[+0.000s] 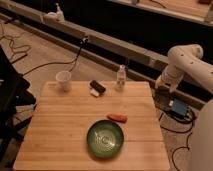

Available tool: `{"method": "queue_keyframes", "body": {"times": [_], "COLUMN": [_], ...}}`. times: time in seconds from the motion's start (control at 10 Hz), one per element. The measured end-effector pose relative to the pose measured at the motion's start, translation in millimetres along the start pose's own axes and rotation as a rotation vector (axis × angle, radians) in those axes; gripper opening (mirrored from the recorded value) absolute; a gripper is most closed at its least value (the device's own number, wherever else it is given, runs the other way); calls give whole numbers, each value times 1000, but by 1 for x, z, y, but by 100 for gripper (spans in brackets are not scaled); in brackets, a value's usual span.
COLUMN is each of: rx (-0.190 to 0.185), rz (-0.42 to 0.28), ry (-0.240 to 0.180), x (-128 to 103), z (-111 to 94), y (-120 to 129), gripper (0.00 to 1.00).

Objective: Move the arm in a circular motion

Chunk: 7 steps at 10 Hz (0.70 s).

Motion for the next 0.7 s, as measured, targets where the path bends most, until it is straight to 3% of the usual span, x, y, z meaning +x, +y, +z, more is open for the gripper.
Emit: {"method": "queue_keyframes", "body": {"times": [0.2, 0.3, 0.4, 0.7], "rx": [-5, -18, -29, -80], "rz": [2, -8, -20, -83], "ry": [14, 41, 60, 122], "x": [1, 5, 9, 27], "z": [4, 14, 20, 36], "y": [3, 15, 26, 69], "gripper": [17, 6, 1, 0]}}
